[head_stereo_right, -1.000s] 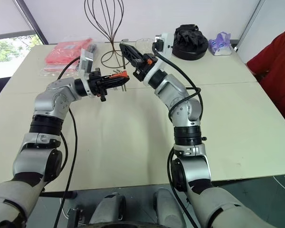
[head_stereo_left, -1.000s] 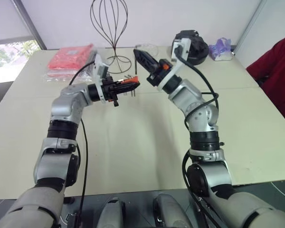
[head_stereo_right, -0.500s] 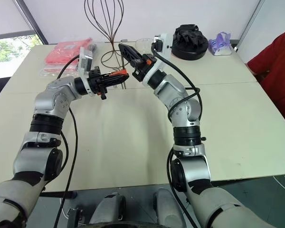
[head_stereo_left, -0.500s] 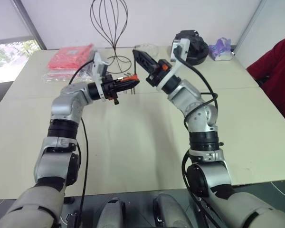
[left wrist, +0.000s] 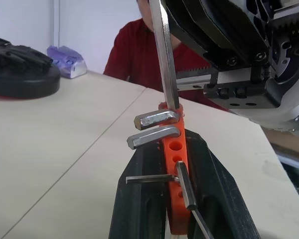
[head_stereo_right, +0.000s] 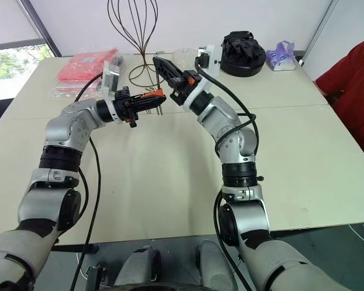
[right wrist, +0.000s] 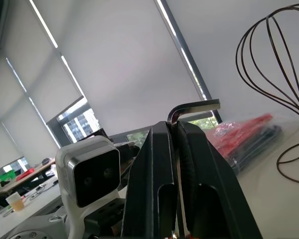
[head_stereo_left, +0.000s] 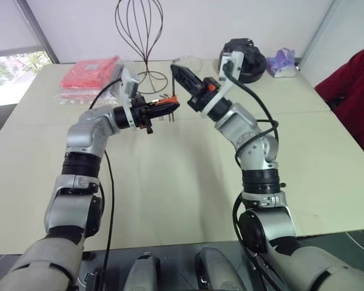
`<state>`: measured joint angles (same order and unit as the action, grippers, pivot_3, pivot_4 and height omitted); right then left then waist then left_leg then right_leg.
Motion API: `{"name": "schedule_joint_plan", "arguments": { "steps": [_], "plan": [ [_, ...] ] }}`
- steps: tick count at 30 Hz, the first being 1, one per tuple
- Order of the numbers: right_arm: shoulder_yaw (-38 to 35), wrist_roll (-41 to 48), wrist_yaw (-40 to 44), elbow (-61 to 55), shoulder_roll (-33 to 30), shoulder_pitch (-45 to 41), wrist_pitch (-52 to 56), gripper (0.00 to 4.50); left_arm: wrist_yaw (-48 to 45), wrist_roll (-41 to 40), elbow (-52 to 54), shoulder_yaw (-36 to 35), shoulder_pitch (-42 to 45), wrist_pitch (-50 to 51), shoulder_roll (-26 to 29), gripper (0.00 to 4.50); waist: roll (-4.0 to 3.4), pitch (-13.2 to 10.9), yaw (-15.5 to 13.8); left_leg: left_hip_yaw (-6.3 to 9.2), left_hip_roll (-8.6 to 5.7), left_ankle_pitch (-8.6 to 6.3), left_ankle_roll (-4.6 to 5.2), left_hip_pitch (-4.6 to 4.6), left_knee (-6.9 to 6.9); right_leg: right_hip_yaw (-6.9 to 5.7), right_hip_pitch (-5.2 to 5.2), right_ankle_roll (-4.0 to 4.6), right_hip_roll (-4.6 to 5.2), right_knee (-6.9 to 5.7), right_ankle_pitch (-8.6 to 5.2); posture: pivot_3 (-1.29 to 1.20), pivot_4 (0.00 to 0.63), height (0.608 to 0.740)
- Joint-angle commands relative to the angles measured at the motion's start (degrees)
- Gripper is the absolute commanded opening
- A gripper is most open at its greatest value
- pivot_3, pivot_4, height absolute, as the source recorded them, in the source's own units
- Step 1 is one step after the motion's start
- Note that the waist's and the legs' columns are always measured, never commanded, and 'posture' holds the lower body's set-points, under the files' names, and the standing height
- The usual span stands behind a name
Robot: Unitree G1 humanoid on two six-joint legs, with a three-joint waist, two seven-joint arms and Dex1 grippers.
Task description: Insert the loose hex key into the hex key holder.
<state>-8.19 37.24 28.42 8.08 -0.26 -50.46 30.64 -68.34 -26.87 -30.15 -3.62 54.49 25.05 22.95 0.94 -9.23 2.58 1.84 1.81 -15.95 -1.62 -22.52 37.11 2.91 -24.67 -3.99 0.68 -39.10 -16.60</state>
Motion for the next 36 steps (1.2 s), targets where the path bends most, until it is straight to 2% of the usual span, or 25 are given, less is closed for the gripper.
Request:
{"name": "schedule_joint_plan", "arguments": {
  "steps": [1,12,25,36],
  "plan": [
    [1.72,-0.1,1.33,-1.66,-0.56,1.1,0.7,0.03,0.54,-2.42,2.82,-2.95,2.98,-0.46,0.3,0.0,0.0,0.0,-0.01,0.0,0.0,0.0,0.0,0.0,0.0,0.0,0.0,0.0,0.0,0.0,0.0,0.0,0.15,0.74],
    [4.23,-1.31,4.29,-1.66,-2.45,2.42,1.54,0.03,0.33,-2.33,3.76,-3.08,3.02,-0.6,0.96,0.0,0.0,0.0,-0.02,0.0,0.0,0.0,0.0,0.0,0.0,0.0,0.0,0.0,0.0,0.01,0.0,0.0,0.15,0.74],
    [3.08,-3.22,5.29,1.56,-3.48,0.72,-0.75,0.03,-1.26,-0.17,5.21,-1.32,1.04,-1.56,2.72,0.0,0.0,-0.01,-0.01,0.0,0.0,0.0,0.0,0.0,0.0,0.0,0.0,0.0,0.0,0.01,0.0,0.0,0.15,0.74],
    [2.12,-2.12,5.14,1.34,-3.73,-0.74,-0.38,0.03,-2.03,3.85,2.06,0.22,0.26,-6.64,3.19,0.0,0.0,-0.01,-0.03,0.0,0.0,0.0,0.0,0.0,0.0,0.0,0.0,0.0,0.0,0.01,0.0,0.0,0.15,0.74]
  ]
}}
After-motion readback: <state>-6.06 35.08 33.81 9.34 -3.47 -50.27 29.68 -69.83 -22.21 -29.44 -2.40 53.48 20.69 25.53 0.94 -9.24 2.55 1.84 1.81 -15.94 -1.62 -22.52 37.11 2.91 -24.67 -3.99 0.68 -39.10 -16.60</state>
